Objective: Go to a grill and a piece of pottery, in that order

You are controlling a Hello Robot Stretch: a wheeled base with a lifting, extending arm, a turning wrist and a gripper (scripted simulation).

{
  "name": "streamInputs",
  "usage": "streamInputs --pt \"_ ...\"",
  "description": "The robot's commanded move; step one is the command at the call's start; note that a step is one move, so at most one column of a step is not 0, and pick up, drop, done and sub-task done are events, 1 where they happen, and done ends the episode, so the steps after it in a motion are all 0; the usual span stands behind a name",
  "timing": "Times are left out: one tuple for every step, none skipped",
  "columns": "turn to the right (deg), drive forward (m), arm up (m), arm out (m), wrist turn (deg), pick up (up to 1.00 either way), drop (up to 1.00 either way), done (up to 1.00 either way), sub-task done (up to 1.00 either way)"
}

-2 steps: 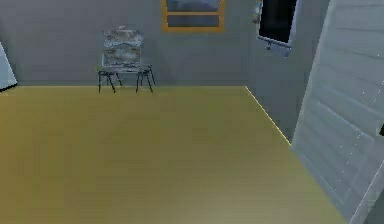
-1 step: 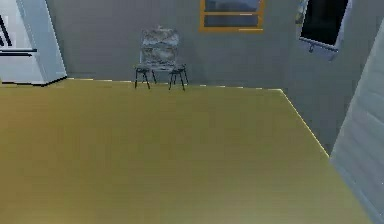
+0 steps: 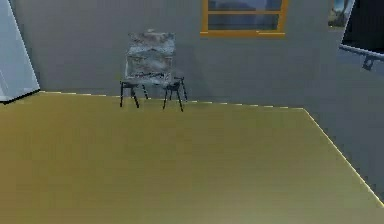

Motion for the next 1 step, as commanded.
streamInputs --pt "0.0 1.00 0.00 0.00 0.0 0.00 0.00 0.00 0.00"
